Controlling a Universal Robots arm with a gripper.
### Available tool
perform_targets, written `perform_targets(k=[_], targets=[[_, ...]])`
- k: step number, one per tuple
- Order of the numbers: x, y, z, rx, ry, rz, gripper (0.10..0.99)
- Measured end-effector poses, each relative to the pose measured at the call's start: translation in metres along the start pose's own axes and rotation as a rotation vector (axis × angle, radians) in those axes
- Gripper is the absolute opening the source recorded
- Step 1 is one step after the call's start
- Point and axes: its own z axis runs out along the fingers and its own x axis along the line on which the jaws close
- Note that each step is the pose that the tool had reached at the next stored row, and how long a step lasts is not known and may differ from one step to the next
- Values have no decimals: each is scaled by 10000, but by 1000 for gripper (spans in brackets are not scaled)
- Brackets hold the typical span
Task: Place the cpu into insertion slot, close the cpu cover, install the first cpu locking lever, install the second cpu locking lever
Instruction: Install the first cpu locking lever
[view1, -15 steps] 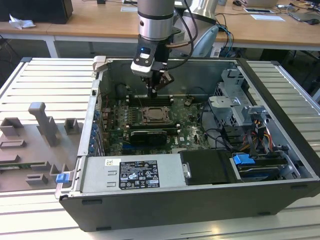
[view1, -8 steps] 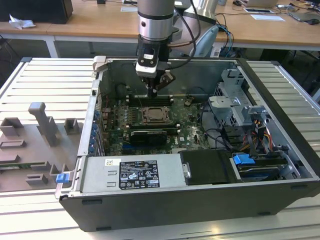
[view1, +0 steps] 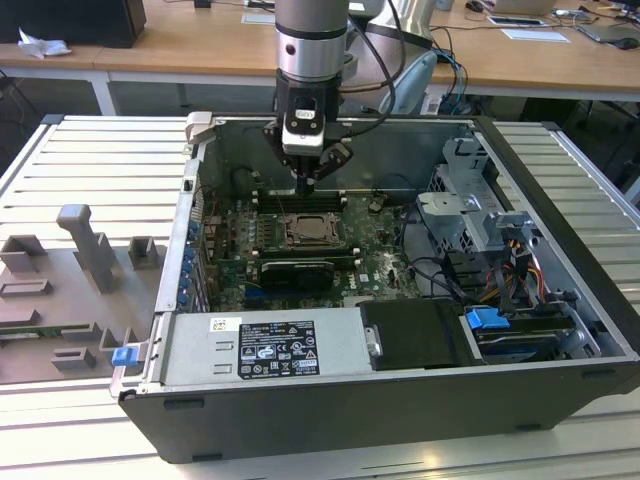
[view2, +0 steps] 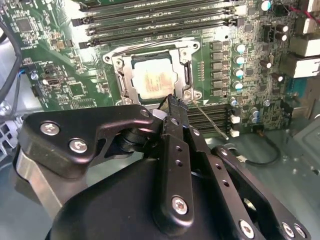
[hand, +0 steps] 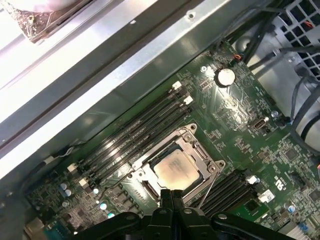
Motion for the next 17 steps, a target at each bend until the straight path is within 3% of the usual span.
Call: perform_targets(k=[15,17], targets=[[0,0,1,-34,4,-1843,106],[0,0,1,-46,5,-2540,106]])
